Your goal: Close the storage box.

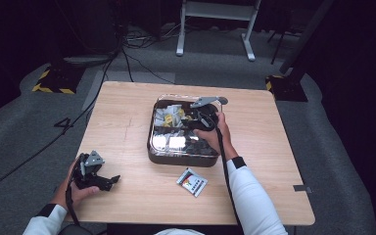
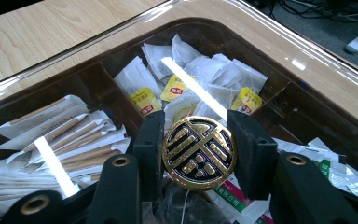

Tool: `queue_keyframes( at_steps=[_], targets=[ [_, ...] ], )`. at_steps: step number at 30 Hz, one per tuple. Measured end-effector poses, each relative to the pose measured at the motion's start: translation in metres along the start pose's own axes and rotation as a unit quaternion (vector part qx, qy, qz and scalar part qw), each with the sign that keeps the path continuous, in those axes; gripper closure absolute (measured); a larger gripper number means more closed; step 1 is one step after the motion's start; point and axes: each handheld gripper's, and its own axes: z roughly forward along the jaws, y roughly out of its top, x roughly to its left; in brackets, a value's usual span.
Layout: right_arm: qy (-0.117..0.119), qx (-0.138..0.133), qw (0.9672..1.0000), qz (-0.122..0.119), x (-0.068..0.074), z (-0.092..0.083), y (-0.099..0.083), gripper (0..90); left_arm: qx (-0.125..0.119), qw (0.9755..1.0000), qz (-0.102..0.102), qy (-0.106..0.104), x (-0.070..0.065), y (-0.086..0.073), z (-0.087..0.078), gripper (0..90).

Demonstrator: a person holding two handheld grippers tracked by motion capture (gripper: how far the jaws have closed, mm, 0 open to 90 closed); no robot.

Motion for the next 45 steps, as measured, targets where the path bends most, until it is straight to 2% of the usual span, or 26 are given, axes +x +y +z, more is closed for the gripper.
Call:
queue_keyframes(
  at_steps=[7,19,26,31,45],
  targets=[
    [0.003,0.011,0.9999,0.009,-0.003,0.013,-0.003,59.6,0.000,1.0000,0.000,0.000,0.000,0.000,0.000,0.3],
    [0.006,0.024,0.9996,0.010,-0.003,0.028,-0.005,59.6,0.000,1.0000,0.000,0.000,0.000,0.000,0.000,0.3],
    [0.008,0.019,0.9997,0.015,-0.001,0.026,-0.007,59.6,0.000,1.0000,0.000,0.000,0.000,0.000,0.000,0.3],
    [0.015,0.030,0.9994,0.010,0.002,0.025,-0.007,59.6,0.000,1.0000,0.000,0.000,0.000,0.000,0.000,0.3],
    [0.022,0.026,0.9993,0.018,0.000,0.026,-0.008,59.0,0.000,1.0000,0.000,0.000,0.000,0.000,0.000,0.3]
  ],
)
